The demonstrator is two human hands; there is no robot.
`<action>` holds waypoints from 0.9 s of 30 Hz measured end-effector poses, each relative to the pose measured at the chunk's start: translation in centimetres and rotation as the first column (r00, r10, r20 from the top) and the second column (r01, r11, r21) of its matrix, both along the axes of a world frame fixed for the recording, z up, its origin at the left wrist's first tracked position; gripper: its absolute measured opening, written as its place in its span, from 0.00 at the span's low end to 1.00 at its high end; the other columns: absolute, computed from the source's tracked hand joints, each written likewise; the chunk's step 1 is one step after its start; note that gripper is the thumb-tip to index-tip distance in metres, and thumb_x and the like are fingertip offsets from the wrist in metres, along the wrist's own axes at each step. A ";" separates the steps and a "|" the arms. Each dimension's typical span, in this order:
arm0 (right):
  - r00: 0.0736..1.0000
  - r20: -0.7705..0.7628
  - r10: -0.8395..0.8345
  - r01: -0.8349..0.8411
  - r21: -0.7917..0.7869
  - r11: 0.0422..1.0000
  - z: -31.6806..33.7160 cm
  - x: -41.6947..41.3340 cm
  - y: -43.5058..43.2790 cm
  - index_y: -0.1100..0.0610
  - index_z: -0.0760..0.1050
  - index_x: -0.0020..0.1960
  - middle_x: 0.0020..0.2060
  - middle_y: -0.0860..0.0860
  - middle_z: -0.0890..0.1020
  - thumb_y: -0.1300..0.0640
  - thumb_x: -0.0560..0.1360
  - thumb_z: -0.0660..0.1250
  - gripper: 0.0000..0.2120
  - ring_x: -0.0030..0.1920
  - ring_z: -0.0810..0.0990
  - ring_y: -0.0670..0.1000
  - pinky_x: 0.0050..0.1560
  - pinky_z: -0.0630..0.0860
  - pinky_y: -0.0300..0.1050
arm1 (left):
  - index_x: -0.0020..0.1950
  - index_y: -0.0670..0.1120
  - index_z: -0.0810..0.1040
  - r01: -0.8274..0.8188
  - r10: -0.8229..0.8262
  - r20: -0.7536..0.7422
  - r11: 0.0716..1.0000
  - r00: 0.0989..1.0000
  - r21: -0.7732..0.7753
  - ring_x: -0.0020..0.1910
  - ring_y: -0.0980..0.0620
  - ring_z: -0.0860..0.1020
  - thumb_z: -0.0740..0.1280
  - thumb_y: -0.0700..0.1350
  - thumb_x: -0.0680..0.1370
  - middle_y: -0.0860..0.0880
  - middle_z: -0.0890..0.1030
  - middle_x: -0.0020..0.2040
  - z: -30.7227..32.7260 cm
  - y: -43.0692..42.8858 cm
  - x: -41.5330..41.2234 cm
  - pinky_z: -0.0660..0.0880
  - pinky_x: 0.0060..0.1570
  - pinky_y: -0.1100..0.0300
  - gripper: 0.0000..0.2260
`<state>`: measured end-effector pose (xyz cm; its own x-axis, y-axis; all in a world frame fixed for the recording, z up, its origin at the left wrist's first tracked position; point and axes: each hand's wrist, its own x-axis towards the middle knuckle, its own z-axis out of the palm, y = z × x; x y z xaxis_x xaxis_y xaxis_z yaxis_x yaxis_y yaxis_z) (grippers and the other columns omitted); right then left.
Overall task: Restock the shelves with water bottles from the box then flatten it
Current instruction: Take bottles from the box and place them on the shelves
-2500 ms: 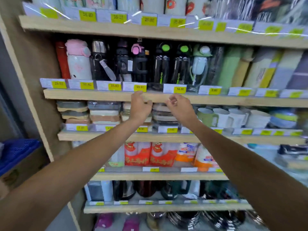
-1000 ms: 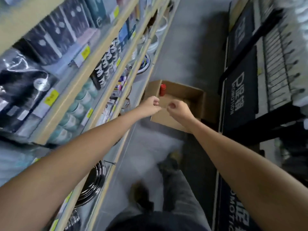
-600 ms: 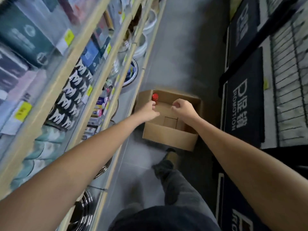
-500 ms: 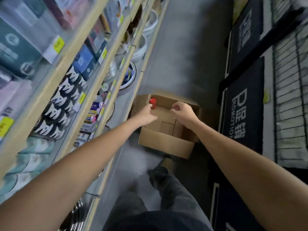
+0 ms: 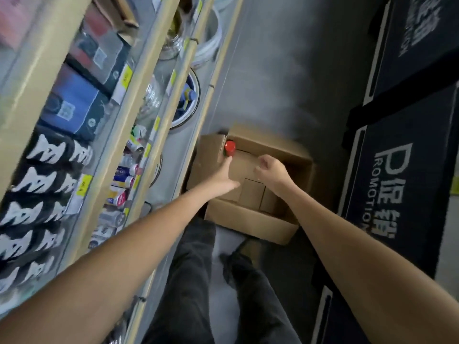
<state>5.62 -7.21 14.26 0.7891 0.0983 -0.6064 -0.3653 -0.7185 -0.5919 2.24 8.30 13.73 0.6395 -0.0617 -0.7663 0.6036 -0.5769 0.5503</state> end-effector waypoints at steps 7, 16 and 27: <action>0.985 -0.127 -0.114 0.116 0.007 0.993 -14.5 5.8 2.6 0.57 0.69 0.67 0.51 0.55 0.81 0.60 0.75 0.64 0.20 0.53 0.79 0.54 0.59 0.75 0.51 | 0.78 0.53 0.48 -0.151 0.147 -0.109 0.988 0.983 -0.029 0.75 0.48 0.58 0.68 0.42 0.76 0.48 0.53 0.78 -15.4 1.8 7.9 0.61 0.70 0.50 0.38; 0.976 -0.179 -0.127 0.142 0.073 0.987 -37.4 10.4 3.4 0.55 0.66 0.70 0.52 0.54 0.79 0.60 0.75 0.63 0.24 0.53 0.78 0.51 0.53 0.75 0.45 | 0.78 0.48 0.49 -0.071 0.053 0.115 0.984 0.992 0.164 0.77 0.50 0.49 0.66 0.40 0.76 0.50 0.48 0.78 -38.3 0.1 13.7 0.52 0.74 0.57 0.36; 0.954 -0.227 -0.198 0.214 0.047 0.976 -53.0 11.7 3.3 0.55 0.68 0.68 0.47 0.51 0.79 0.59 0.75 0.65 0.22 0.52 0.78 0.51 0.54 0.73 0.43 | 0.77 0.42 0.48 0.112 -0.322 0.278 0.811 0.905 0.574 0.74 0.43 0.53 0.62 0.32 0.76 0.41 0.48 0.77 -50.4 -1.1 16.7 0.62 0.68 0.55 0.34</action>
